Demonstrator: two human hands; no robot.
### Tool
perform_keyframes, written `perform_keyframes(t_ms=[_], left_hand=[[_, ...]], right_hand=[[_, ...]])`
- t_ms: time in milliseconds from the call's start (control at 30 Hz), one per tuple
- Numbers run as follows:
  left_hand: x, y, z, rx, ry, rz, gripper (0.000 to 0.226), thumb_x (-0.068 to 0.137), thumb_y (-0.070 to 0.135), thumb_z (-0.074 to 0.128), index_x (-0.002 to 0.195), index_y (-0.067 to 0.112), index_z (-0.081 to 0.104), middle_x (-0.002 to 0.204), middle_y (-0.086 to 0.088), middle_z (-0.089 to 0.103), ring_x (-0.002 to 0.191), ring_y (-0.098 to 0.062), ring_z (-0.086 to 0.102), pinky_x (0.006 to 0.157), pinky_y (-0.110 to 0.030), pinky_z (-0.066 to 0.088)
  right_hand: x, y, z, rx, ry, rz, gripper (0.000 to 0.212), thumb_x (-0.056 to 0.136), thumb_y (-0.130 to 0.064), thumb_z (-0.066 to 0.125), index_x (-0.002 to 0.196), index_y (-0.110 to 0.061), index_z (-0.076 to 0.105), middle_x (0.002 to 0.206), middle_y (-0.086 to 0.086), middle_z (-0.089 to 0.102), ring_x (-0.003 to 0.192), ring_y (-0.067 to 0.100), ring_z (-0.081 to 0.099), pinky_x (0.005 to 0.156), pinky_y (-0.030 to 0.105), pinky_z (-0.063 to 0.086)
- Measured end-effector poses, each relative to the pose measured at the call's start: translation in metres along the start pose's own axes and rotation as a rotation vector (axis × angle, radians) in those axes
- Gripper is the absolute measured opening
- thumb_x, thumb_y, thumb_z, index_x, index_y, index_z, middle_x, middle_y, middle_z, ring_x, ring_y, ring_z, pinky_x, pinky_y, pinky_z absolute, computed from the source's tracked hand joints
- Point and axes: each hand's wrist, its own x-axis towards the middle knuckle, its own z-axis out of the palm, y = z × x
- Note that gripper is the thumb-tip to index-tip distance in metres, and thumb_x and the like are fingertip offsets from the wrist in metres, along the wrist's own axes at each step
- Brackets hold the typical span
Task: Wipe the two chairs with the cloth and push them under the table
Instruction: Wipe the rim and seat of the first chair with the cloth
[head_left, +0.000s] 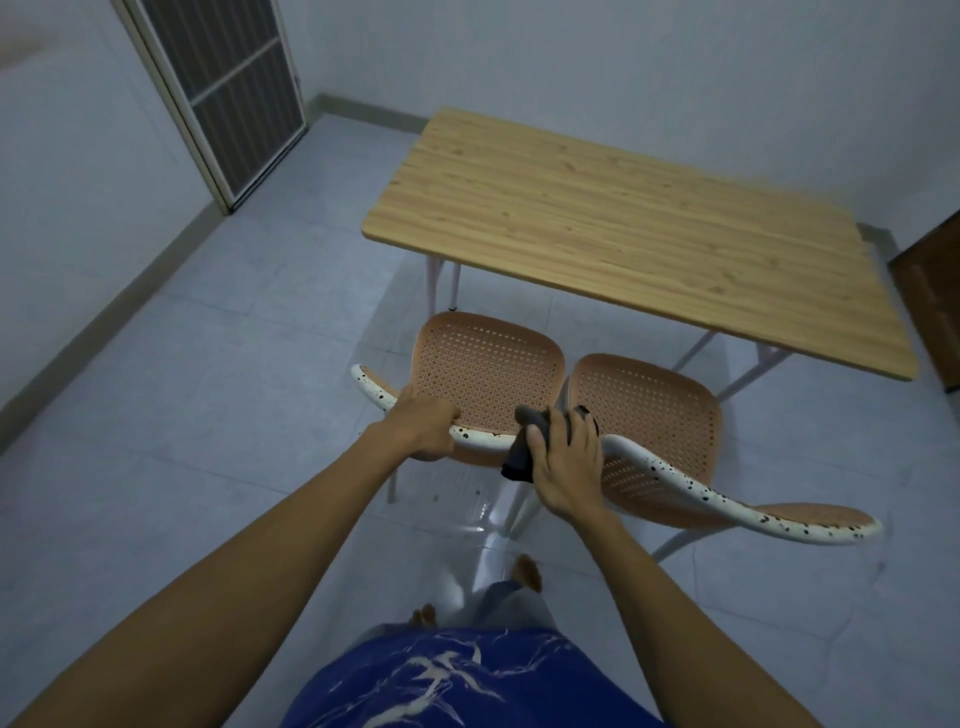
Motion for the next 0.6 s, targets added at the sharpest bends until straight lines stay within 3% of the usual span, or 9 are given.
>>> perform_keyframes(t_ms=[167, 300, 400, 467, 600], left_hand=[[-0.005, -0.001, 0.002, -0.029, 0.022, -0.003, 0.045, 0.083, 0.021, 0.054, 0.127, 0.019, 0.057, 0.115, -0.009, 0.065, 0.116, -0.03, 0.051, 0.115, -0.047, 0.015], [-0.006, 0.0, 0.004, -0.026, 0.014, -0.005, 0.049, 0.08, 0.024, 0.057, 0.128, 0.019, 0.056, 0.117, -0.006, 0.065, 0.115, -0.028, 0.054, 0.117, -0.051, 0.015], [-0.006, 0.0, 0.003, -0.021, 0.011, -0.005, 0.052, 0.078, 0.02, 0.057, 0.131, 0.019, 0.054, 0.118, -0.006, 0.064, 0.116, -0.028, 0.053, 0.118, -0.052, 0.012], [-0.007, 0.0, 0.002, -0.03, 0.01, -0.001, 0.053, 0.078, 0.019, 0.056, 0.131, 0.019, 0.054, 0.119, -0.006, 0.063, 0.117, -0.028, 0.053, 0.118, -0.052, 0.011], [-0.004, -0.001, 0.002, -0.044, -0.011, -0.006, 0.054, 0.077, 0.024, 0.057, 0.13, 0.018, 0.053, 0.119, -0.006, 0.063, 0.116, -0.028, 0.053, 0.115, -0.049, 0.021]], right_hand=[[-0.047, -0.012, 0.021, -0.084, 0.015, -0.166, 0.065, 0.103, -0.055, 0.011, 0.159, -0.029, -0.01, 0.166, 0.005, -0.022, 0.15, 0.029, -0.027, 0.121, 0.049, -0.012], [-0.038, -0.006, 0.019, -0.165, 0.025, -0.231, 0.061, 0.105, -0.052, 0.014, 0.159, -0.031, -0.006, 0.168, 0.003, -0.01, 0.152, 0.024, -0.022, 0.122, 0.054, -0.006], [-0.008, 0.001, 0.001, -0.114, -0.036, -0.122, 0.062, 0.104, -0.053, 0.014, 0.159, -0.031, -0.004, 0.168, 0.001, 0.0, 0.154, 0.022, -0.013, 0.122, 0.056, -0.001], [-0.002, 0.002, -0.004, -0.081, -0.049, -0.059, 0.065, 0.102, -0.053, 0.011, 0.159, -0.026, -0.005, 0.168, 0.004, -0.001, 0.154, 0.026, -0.009, 0.122, 0.057, 0.002], [-0.04, -0.018, 0.021, -0.204, 0.06, -0.16, 0.065, 0.105, -0.05, 0.018, 0.16, -0.021, -0.002, 0.167, 0.012, -0.01, 0.152, 0.035, -0.015, 0.123, 0.057, -0.001]])
